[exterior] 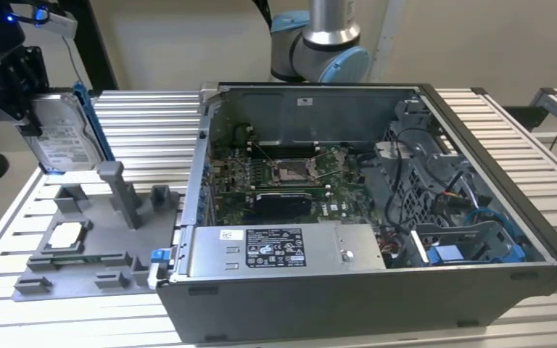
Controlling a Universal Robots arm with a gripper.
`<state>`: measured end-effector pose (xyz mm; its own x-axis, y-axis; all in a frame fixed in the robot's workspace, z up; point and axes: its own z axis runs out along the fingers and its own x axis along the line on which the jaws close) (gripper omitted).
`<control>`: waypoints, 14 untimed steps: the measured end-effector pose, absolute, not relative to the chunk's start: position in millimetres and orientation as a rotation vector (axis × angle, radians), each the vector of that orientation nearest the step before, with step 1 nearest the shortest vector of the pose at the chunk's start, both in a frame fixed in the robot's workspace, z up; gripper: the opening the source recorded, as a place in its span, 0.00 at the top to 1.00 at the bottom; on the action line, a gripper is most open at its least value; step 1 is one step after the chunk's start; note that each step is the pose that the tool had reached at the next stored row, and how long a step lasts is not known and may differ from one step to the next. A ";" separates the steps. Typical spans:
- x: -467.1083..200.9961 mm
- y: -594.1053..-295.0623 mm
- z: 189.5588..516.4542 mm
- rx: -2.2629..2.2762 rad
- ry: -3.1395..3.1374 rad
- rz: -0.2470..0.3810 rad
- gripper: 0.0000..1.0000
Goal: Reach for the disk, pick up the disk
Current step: 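Pick up the disk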
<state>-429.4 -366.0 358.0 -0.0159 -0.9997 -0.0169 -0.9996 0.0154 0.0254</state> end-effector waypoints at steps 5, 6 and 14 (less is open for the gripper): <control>-429.4 -366.0 365.5 2.200 -2.235 -0.047 1.00; -429.4 -366.0 367.1 2.200 -2.234 -0.047 1.00; -429.4 -366.0 379.1 2.200 -2.234 -0.047 1.00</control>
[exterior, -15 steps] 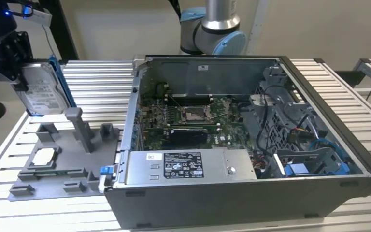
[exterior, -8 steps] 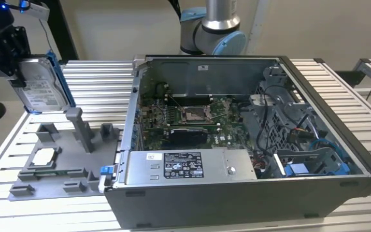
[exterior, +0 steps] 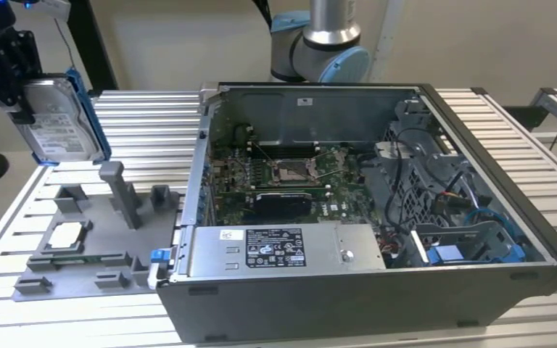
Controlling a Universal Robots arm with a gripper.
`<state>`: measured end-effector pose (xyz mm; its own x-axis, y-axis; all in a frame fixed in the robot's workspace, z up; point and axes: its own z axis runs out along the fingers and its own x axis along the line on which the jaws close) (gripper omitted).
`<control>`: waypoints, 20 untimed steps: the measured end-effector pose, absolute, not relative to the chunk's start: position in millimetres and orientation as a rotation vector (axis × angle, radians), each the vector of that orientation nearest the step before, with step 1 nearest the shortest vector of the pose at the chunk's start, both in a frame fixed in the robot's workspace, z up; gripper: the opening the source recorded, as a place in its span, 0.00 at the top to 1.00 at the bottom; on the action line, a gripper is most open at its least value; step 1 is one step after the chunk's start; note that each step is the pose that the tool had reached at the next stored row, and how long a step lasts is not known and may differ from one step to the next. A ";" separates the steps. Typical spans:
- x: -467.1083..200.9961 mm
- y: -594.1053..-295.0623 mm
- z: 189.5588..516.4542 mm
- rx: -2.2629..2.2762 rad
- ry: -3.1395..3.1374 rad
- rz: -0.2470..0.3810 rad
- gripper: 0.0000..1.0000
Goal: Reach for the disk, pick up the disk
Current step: 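Pick up the disk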
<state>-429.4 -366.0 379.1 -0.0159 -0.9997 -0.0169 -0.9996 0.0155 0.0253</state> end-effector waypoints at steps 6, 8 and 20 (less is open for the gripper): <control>-429.4 -366.0 387.5 2.200 -2.234 -0.047 1.00; -429.4 -366.0 390.4 2.200 -2.234 -0.047 1.00; -429.4 -366.0 407.0 2.200 -2.234 -0.047 1.00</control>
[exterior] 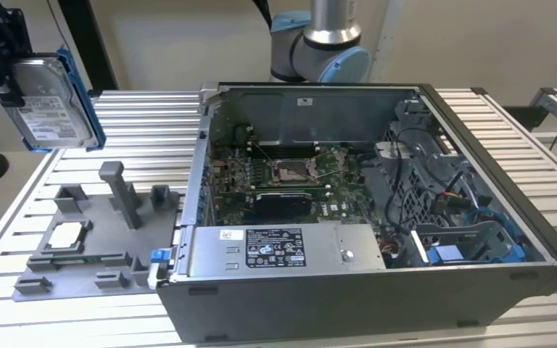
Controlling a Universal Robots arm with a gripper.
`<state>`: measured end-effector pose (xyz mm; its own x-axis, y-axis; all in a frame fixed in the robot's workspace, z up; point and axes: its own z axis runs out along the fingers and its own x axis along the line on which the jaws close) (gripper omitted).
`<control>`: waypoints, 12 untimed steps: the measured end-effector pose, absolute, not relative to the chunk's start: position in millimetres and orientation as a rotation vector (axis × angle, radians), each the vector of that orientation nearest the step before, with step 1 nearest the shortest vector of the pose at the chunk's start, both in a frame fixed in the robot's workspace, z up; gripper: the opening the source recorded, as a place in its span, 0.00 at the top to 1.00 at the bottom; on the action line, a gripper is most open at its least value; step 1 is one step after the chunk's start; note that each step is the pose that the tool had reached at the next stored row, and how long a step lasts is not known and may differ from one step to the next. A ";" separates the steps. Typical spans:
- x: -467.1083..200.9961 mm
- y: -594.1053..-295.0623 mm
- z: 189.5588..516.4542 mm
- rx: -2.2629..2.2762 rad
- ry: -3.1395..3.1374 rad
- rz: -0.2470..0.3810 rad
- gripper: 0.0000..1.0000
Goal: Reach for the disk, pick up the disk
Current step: 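Pick up the disk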
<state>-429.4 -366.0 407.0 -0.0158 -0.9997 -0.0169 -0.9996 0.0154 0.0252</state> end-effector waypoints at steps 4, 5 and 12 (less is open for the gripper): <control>-429.5 -365.9 412.4 2.199 -2.235 -0.047 1.00; -429.4 -366.0 413.7 2.200 -2.235 -0.047 1.00; -429.4 -366.0 423.4 2.200 -2.234 -0.047 1.00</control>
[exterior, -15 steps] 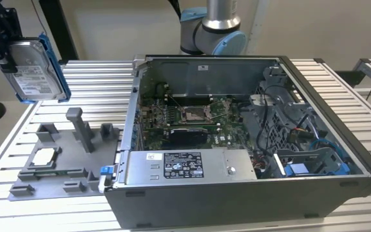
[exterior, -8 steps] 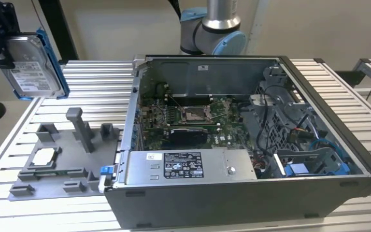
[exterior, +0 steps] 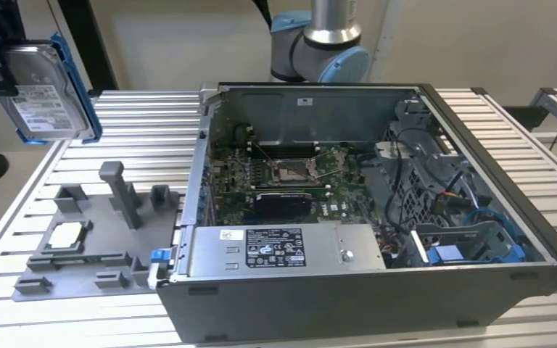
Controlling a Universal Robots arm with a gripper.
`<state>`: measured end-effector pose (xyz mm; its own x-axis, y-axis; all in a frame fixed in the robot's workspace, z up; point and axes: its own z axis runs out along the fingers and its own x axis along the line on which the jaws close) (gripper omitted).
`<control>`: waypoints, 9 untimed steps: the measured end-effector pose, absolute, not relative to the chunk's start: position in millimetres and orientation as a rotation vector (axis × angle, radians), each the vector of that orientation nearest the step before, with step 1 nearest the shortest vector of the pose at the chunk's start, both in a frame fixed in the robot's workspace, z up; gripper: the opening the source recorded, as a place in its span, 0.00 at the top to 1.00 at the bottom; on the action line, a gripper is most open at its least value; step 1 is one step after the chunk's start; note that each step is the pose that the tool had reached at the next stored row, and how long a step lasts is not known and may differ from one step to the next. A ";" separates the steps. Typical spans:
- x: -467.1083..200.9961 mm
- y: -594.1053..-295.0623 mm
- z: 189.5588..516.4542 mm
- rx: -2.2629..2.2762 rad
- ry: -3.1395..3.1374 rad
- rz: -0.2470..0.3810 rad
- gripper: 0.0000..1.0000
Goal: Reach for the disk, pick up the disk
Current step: 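Pick up the disk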
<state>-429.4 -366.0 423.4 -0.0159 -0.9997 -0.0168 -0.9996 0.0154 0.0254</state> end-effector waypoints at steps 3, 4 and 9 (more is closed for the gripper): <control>-429.4 -366.0 427.8 2.200 -2.234 -0.047 1.00; -429.4 -366.0 429.4 2.200 -2.234 -0.047 1.00; -429.4 -366.0 436.7 2.200 -2.234 -0.047 1.00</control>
